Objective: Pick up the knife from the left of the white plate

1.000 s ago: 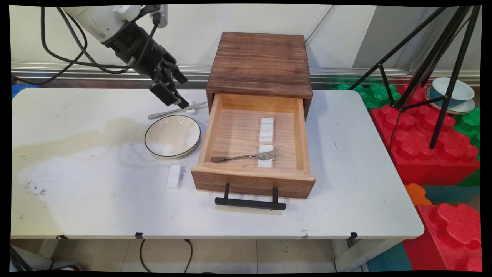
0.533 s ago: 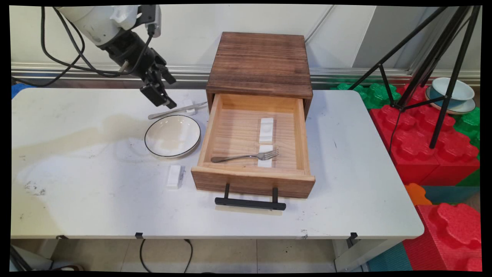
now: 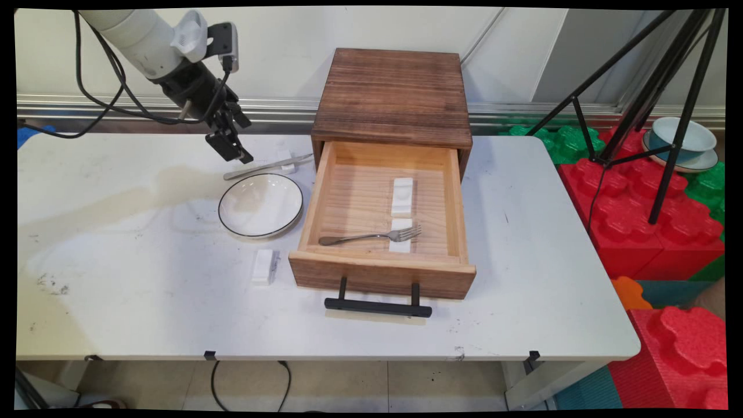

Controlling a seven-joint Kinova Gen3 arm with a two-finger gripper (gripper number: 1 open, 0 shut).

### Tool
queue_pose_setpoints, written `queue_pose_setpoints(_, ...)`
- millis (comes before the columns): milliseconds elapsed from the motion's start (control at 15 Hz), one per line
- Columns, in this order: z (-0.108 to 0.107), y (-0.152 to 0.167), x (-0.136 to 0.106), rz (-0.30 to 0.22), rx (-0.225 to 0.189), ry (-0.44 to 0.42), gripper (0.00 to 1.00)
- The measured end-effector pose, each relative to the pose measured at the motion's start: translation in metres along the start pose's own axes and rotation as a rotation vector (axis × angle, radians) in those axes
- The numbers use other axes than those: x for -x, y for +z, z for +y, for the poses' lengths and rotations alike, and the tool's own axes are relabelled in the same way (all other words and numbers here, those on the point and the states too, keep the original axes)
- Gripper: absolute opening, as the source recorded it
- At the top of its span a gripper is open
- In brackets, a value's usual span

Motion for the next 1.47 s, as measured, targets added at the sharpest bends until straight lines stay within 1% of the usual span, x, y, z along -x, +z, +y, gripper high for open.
queue_pose_setpoints(267,-0.016,0.022,0.011,-0.032,-0.025,-0.017,1.00)
queue_pose_setpoints(733,-0.046,0.054,0.021,-0.070,-0.050,-0.014,1.00)
queue_pose_setpoints(1200,-0.070,0.093,0.027,-0.126,-0.034,0.028,1.00)
queue_pose_setpoints(1467,-0.079,0.109,0.026,-0.141,-0.032,0.041,1.00)
